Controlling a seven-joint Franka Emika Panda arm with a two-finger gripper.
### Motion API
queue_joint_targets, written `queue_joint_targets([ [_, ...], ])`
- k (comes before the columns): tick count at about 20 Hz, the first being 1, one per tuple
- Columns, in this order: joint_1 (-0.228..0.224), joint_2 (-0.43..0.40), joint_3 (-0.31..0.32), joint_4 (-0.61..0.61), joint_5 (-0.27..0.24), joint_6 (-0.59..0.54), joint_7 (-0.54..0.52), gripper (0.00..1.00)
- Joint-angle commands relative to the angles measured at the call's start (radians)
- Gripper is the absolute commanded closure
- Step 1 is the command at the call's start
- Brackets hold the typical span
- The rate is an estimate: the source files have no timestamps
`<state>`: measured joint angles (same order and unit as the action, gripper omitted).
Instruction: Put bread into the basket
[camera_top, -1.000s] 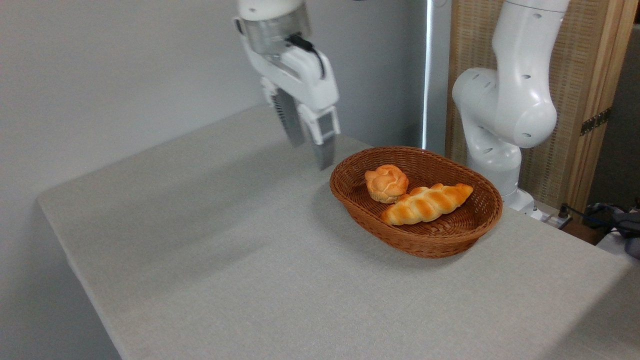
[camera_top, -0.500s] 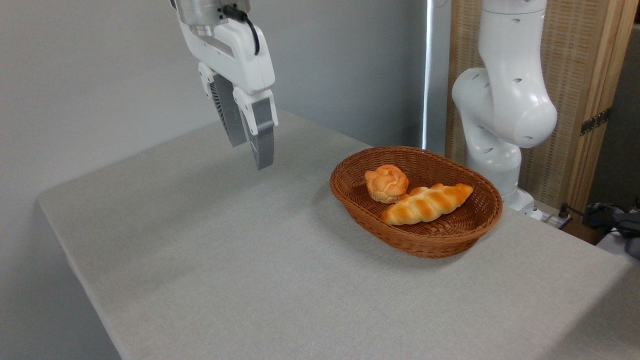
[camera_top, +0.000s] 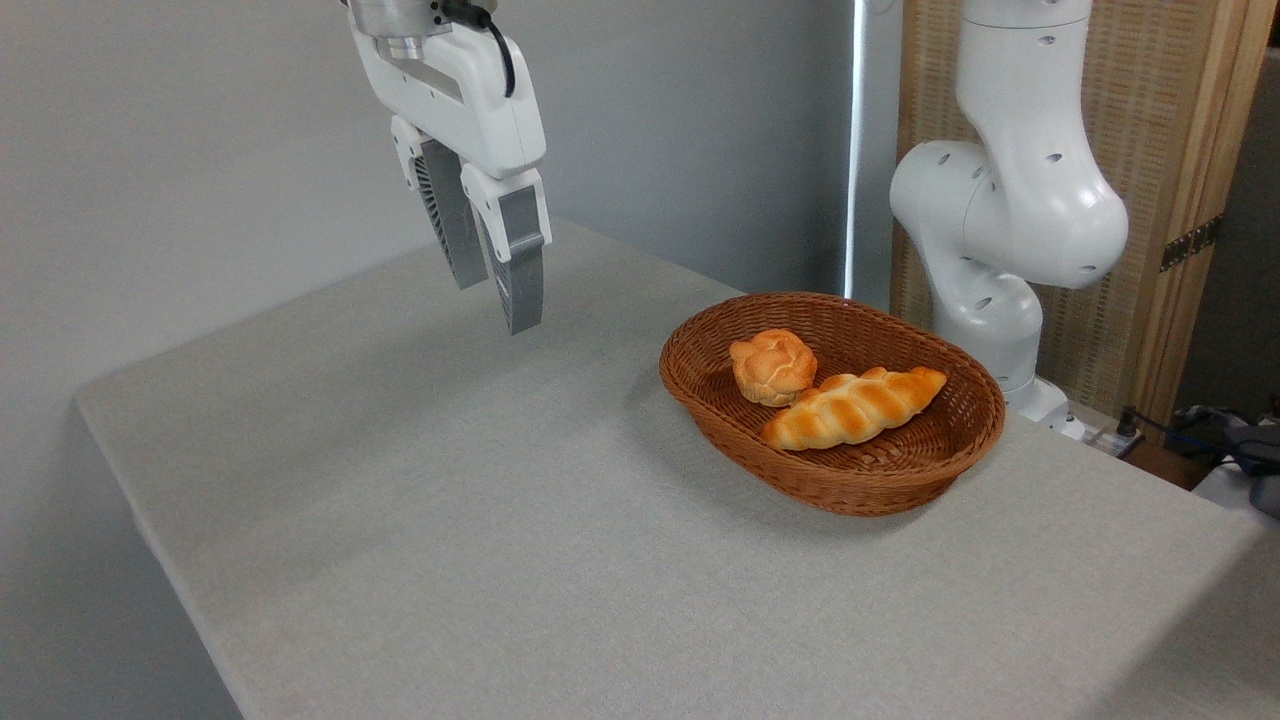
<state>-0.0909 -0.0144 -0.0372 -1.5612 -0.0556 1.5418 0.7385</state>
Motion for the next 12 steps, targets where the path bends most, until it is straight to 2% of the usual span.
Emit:
queue_joint_targets([
  [1,0.02,0.008,-0.004,0.009,-0.006,-0.023,-0.004,0.0],
  [4,0.022,0.016,0.01,0.007,-0.004,-0.025,-0.004,0.0],
  [7,0.014,0.016,0.04,0.006,0.023,-0.025,-0.001,0.0],
  [11,0.01,0.028,0.051,0.006,0.028,0.036,0.001,0.0],
  [12,-0.015,0.031,0.084,0.004,0.028,0.046,0.001,0.0],
])
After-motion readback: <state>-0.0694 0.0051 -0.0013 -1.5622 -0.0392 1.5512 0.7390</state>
